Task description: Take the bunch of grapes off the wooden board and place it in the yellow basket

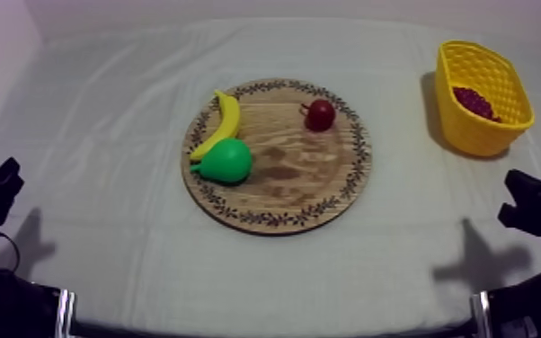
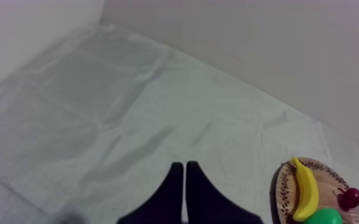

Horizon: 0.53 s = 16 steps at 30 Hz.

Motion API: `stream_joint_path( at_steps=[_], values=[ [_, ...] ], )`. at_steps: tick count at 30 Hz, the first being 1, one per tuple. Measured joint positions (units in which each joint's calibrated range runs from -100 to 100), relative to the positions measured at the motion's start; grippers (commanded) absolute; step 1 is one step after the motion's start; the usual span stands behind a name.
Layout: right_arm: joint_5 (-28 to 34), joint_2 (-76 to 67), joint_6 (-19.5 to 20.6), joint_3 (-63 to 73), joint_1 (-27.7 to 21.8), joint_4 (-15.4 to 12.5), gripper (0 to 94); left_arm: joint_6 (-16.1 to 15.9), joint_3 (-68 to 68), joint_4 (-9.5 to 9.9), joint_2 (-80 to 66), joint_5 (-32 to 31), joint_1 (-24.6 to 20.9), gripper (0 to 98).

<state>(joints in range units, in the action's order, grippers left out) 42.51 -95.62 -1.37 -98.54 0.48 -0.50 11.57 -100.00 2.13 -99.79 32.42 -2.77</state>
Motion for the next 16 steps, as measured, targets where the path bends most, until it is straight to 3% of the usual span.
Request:
stream_joint_path(
  at_steps=[8,12,16],
  values=[
    [-5.51,0.0,-9.05,-1.17,-0.08,-0.38,0.4,0.0,0.0,0.0,0.0,0.0,0.0,0.1],
    [-5.67,0.0,-11.1,-1.25,-0.08,-0.38,0.4,0.0,0.0,0.0,0.0,0.0,0.0,0.1],
    [-5.67,0.0,-10.74,-1.25,-0.08,-0.38,0.4,0.0,0.0,0.0,0.0,0.0,0.0,0.1]
  ],
)
